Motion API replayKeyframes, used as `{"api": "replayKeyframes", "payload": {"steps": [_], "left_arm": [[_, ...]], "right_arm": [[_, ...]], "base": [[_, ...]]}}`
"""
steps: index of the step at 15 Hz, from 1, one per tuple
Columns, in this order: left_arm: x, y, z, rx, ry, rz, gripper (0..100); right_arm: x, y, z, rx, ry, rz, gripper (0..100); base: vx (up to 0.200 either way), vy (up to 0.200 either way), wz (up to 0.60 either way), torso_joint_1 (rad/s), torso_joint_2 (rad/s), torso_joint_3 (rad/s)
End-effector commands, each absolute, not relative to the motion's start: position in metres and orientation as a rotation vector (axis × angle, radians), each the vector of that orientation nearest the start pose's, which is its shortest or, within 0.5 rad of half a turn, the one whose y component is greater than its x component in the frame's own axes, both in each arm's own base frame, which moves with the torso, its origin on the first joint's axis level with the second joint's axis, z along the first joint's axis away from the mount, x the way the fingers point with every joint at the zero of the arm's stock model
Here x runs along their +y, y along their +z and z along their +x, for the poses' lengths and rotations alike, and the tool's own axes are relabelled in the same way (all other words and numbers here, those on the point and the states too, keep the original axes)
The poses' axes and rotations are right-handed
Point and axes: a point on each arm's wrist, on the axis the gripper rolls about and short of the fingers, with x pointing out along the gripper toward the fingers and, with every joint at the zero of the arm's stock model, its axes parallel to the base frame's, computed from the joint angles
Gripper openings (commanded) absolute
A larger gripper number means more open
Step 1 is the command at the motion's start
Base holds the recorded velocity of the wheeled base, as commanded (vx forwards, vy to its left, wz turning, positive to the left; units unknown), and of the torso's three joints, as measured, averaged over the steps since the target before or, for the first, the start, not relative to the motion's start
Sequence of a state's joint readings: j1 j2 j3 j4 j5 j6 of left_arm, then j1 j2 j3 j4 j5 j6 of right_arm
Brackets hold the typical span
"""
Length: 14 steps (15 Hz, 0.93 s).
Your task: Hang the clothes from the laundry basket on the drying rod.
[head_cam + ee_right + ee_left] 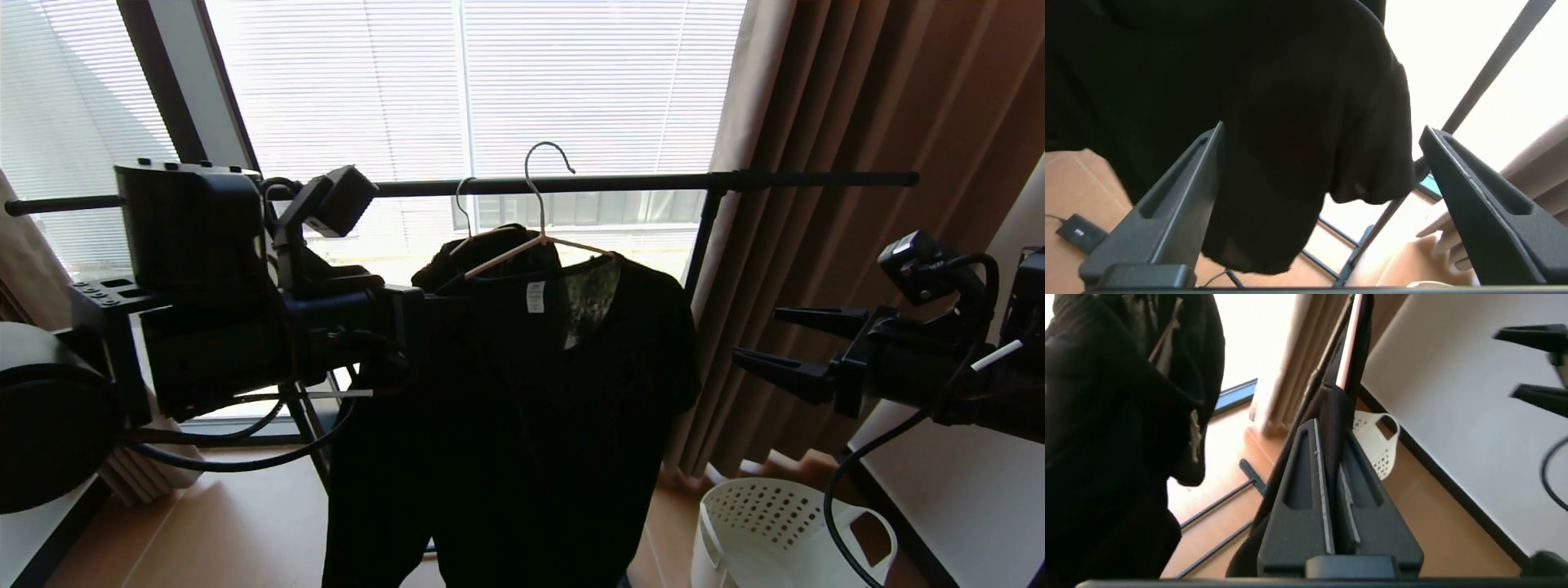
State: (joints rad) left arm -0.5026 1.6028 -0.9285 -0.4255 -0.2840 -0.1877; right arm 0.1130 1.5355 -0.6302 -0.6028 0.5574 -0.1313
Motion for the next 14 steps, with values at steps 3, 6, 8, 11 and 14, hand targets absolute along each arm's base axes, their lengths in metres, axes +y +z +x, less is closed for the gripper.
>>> {"api": "replayKeyframes", "payload": {"steps": [3, 6, 8, 11, 14], "left_arm": [[-0.163, 0.201, 0.289, 0.381, -0.655, -0.154, 0], [-0.179, 0.2, 0.312, 0.337, -0.578, -0.174, 0], [-0.188, 0.203, 0.317, 0.3, -0.596, -0.18, 0], [-0.199, 0.197, 0.332, 0.29, -0.601, -0.183, 0], [-0.211, 0.199, 0.355, 0.253, -0.602, -0.189, 0]], "right_arm": [[0.04, 0.18, 0.248, 0.253, 0.683, -0.059, 100], [0.04, 0.179, 0.248, 0.259, 0.684, -0.058, 100], [0.04, 0.178, 0.249, 0.26, 0.684, -0.059, 100], [0.04, 0.177, 0.249, 0.266, 0.686, -0.057, 100], [0.04, 0.176, 0.249, 0.27, 0.686, -0.056, 100]], "base": [[0.0, 0.0, 0.0, 0.0, 0.0, 0.0], [0.0, 0.0, 0.0, 0.0, 0.0, 0.0], [0.0, 0.0, 0.0, 0.0, 0.0, 0.0], [0.0, 0.0, 0.0, 0.0, 0.0, 0.0], [0.0, 0.0, 0.0, 0.0, 0.0, 0.0]]}}
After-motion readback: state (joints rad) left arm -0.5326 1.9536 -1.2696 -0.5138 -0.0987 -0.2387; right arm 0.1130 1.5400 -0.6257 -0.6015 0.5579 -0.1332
